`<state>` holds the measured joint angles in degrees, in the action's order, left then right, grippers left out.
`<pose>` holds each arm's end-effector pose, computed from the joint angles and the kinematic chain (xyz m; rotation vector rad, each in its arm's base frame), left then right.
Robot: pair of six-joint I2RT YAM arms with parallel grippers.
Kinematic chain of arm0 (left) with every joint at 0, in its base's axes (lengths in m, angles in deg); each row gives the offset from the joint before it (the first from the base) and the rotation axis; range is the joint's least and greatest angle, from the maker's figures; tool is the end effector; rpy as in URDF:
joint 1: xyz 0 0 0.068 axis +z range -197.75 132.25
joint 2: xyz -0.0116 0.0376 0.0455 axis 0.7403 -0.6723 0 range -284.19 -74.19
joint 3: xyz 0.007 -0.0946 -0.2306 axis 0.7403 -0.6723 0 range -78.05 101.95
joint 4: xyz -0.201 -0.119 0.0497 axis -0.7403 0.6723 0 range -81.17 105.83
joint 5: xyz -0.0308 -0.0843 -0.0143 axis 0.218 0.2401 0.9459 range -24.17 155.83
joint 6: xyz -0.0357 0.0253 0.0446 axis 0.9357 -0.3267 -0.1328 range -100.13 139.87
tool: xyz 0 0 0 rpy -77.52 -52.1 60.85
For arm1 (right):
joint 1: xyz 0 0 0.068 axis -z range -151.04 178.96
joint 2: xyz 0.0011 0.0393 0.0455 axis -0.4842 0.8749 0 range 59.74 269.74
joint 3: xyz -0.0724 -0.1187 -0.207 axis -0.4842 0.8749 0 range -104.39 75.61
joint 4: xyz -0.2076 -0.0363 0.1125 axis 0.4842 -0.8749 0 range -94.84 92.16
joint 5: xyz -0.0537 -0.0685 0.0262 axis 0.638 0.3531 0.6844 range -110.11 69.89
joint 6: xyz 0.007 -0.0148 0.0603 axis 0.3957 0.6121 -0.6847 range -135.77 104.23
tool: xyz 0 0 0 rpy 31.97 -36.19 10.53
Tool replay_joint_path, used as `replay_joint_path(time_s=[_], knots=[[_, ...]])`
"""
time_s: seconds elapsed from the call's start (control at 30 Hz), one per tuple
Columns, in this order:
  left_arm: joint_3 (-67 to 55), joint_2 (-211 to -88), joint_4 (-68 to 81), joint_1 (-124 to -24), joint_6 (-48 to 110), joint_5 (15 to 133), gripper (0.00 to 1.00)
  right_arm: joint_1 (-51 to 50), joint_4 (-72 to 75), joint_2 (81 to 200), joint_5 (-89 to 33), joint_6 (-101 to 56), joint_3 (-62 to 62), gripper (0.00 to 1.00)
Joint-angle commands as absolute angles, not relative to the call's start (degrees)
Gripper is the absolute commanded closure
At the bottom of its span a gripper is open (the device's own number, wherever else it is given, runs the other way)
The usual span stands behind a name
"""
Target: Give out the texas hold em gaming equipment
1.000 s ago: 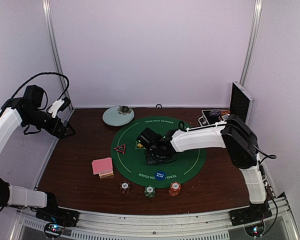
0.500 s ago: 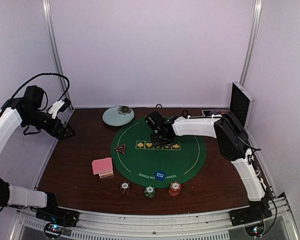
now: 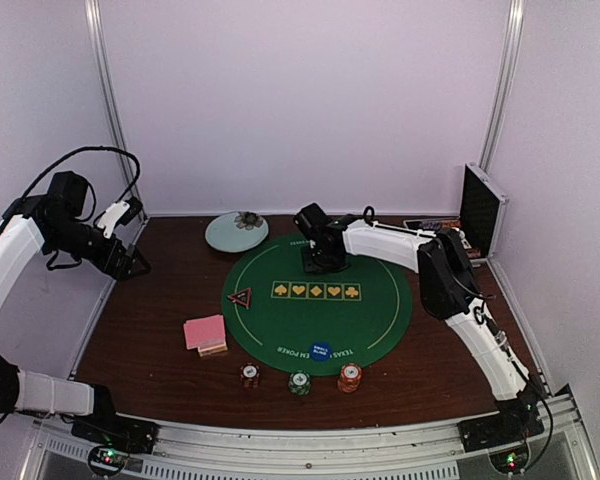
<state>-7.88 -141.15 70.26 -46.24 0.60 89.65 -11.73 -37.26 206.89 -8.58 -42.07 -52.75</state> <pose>0.2056 -0.0137 0.3064 0.5338 2.4458 -0.3900 0.3954 0.3273 0.1266 -0.2480 2.5540 0.1869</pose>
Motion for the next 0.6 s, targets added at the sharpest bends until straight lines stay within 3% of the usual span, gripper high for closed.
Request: replay_joint_path(time_s=[0.0,0.37,0.57], knots=[[-8.1,-141.4,70.4,-45.9,-0.6,90.3,0.02,-9.5,-40.5,210.7,-9.7,-41.2,-57.5,0.6],[-7.8,-141.7,70.4,-45.9,-0.8,90.1,0.02,-6.9,-39.5,212.8,-16.9,-36.9,-64.7,0.54],[-7.5,-141.7,70.7,-45.8,-0.7,89.8,0.02,-7.4,-39.9,208.0,-21.3,-33.8,-62.8,0.37]])
